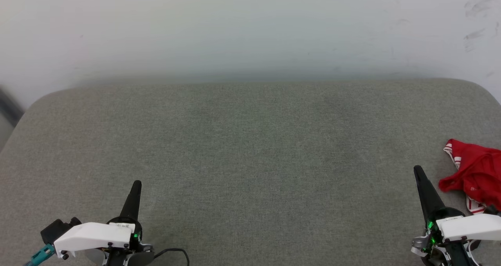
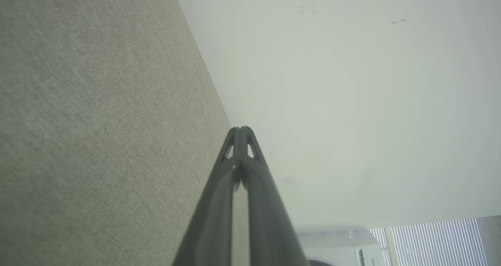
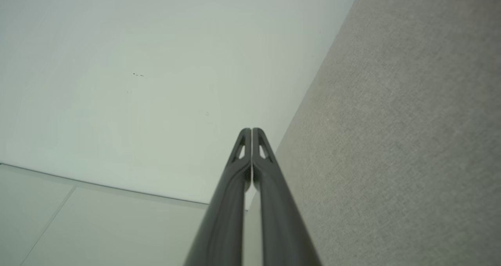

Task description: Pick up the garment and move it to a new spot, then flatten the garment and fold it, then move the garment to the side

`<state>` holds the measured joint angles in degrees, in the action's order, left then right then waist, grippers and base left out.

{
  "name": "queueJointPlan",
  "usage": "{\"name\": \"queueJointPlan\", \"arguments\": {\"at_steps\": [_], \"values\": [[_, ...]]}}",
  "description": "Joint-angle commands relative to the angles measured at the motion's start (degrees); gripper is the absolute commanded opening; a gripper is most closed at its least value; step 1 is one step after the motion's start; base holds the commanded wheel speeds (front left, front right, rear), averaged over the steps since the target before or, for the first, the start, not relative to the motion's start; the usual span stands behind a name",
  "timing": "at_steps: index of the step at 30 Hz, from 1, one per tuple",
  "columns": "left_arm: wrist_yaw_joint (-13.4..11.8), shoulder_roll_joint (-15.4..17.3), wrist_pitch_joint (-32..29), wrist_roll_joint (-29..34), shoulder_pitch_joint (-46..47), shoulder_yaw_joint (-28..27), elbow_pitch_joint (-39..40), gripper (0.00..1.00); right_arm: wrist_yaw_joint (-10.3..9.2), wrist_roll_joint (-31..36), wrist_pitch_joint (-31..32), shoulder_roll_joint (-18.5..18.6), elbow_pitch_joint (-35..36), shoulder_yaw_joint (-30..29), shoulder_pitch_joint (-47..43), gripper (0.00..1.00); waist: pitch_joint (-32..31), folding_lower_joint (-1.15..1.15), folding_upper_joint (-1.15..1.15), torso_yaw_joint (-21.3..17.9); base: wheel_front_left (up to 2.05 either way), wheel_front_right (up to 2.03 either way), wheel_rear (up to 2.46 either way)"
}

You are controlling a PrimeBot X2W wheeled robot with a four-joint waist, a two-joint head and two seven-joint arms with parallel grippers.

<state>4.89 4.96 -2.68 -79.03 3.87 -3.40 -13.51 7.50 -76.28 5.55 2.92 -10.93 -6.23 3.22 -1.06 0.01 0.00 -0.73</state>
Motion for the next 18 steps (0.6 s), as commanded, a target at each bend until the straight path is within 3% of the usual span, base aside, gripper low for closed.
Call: {"name": "queueJointPlan", "arguments": {"at_steps": [1, 18], "values": [[0.5, -0.1, -0.4, -1.2, 1.2, -0.4, 0.1, 0.0, -0.01, -1.5, 0.1, 0.0, 0.0, -0.1, 1.1, 0.0, 0.1, -0.01, 0.0, 0.0, 0.0, 0.0, 0.0], [1.8, -1.3, -2.5, -8.2, 2.1, -2.1, -0.3, 0.0, -0.01, -9.9, 0.6, -0.1, -1.9, -0.2, 2.4, 0.0, 0.7, -0.01, 0.0, 0.4, 0.0, 0.0, 0.0]]}}
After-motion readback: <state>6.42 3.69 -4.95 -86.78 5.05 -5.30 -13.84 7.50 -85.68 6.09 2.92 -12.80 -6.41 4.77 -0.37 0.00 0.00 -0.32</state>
